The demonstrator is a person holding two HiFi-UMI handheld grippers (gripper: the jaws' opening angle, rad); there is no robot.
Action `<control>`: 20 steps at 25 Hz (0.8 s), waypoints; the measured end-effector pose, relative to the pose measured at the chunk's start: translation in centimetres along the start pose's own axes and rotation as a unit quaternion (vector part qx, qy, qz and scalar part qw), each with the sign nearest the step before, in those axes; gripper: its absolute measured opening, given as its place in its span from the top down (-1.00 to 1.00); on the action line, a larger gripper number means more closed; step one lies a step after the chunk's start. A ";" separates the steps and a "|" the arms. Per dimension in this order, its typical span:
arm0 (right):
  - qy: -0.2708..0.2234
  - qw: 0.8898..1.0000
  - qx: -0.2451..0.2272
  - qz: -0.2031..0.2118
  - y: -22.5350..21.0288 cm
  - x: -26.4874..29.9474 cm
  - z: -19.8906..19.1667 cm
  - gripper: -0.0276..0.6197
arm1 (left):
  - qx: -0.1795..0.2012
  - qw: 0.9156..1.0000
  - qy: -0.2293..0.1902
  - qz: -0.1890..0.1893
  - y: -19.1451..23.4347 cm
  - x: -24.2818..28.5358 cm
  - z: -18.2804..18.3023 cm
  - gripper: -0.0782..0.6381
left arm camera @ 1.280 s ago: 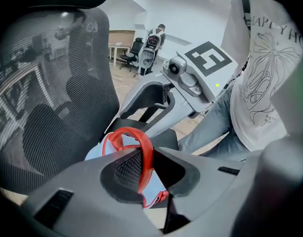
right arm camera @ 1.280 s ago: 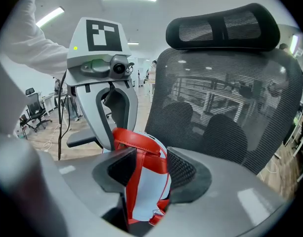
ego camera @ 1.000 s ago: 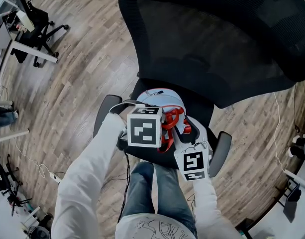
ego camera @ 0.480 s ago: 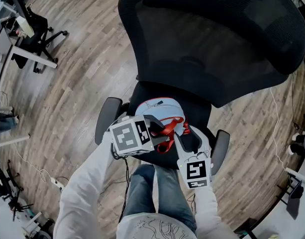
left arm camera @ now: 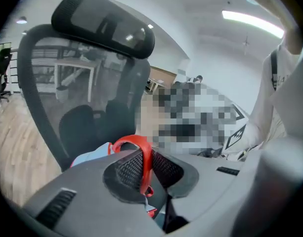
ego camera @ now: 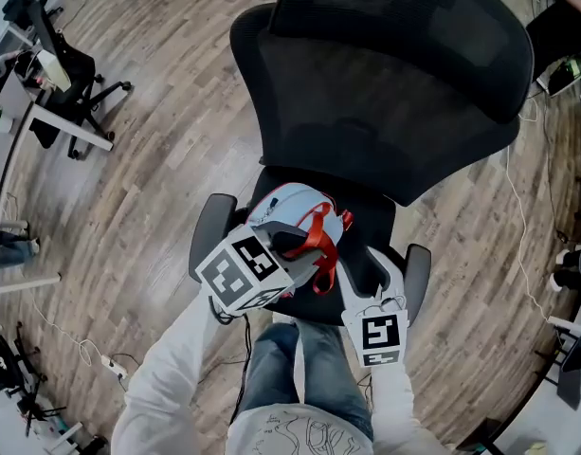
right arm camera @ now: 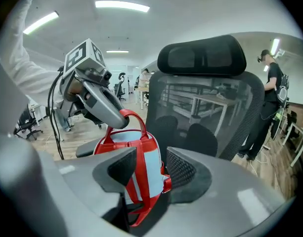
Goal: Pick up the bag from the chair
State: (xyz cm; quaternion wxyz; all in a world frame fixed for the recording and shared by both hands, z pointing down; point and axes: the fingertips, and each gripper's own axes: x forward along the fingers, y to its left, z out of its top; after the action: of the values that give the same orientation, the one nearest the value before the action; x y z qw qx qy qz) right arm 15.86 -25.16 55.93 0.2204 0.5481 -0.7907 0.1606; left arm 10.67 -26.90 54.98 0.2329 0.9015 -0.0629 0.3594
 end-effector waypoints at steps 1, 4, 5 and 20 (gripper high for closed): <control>-0.007 1.000 0.006 -0.002 0.0 -0.4 0.6 0.30 | -0.007 1.000 -0.016 0.007 -0.2 -0.8 0.6 0.67; -0.033 0.999 0.028 -0.010 -0.3 -2.1 2.4 0.30 | -0.021 0.998 -0.057 0.026 -1.0 -3.3 2.3 0.67; -0.045 0.998 0.036 -0.012 -0.4 -2.7 3.3 0.30 | -0.027 0.997 -0.070 0.031 -1.3 -4.2 2.8 0.67; -0.200 0.976 0.061 -0.055 -0.4 -12.6 16.5 0.32 | 0.013 0.959 -0.252 0.131 -9.2 -16.3 12.7 0.66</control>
State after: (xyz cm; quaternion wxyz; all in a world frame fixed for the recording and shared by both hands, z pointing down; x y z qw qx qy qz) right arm 17.22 -23.39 35.28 0.0323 0.6242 -0.7762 0.0827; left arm 9.13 -25.58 32.46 0.1491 0.9496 -0.2323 0.1482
